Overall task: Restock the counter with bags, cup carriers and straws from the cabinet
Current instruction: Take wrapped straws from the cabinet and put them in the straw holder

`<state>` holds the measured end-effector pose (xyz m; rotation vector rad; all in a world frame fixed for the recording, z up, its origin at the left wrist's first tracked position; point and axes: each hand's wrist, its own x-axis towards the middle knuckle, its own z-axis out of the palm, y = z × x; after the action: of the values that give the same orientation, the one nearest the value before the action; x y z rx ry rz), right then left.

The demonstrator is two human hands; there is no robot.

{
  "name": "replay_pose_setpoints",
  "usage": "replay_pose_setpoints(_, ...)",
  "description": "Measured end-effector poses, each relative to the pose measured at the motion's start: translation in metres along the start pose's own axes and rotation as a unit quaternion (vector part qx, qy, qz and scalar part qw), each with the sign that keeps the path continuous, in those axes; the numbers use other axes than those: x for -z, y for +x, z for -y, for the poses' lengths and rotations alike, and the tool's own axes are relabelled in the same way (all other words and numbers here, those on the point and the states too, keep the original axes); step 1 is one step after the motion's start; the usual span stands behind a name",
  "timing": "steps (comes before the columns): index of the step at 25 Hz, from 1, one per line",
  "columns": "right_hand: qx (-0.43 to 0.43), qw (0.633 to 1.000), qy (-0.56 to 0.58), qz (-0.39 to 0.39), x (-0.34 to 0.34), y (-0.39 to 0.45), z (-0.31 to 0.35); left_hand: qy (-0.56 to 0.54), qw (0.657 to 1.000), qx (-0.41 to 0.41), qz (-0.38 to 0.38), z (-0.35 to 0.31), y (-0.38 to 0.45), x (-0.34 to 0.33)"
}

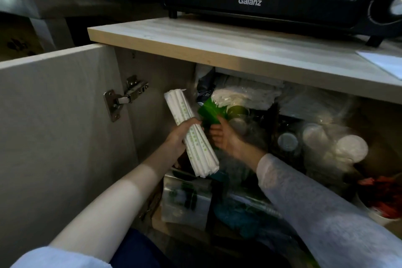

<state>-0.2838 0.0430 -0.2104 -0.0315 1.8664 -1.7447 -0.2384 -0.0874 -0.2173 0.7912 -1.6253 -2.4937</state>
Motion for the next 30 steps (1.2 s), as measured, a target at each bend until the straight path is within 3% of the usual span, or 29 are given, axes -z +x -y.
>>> replay_pose_setpoints(3, -0.076, 0.991, 0.08, 0.076, 0.003, -0.006, -0.041, -0.063, 0.998, 0.021, 0.014, -0.001, -0.005, -0.006)
replay_pose_setpoints(7, -0.154, 0.961, 0.174, 0.149, 0.012, 0.006, -0.076, -0.063, 0.997, 0.02, 0.027, 0.005, -0.008, -0.017)
replay_pose_setpoints(9, -0.124, 0.976, 0.145, 0.104, 0.011, 0.003, -0.078, -0.069, 0.997, 0.012, 0.034, 0.007, -0.01, -0.021)
replay_pose_setpoints(12, -0.144, 0.965, 0.214, 0.054, 0.011, -0.011, -0.06, -0.079, 0.996, 0.009, 0.029, 0.006, -0.014, -0.025)
replay_pose_setpoints(24, -0.144, 0.971, 0.182, 0.061, 0.017, -0.067, -0.031, -0.116, 0.993, 0.005, 0.008, 0.0, -0.075, -0.039)
replay_pose_setpoints(30, -0.155, 0.96, 0.221, 0.069, 0.02, -0.09, -0.037, -0.12, 0.993, 0.001, -0.008, 0.01, -0.087, -0.04)
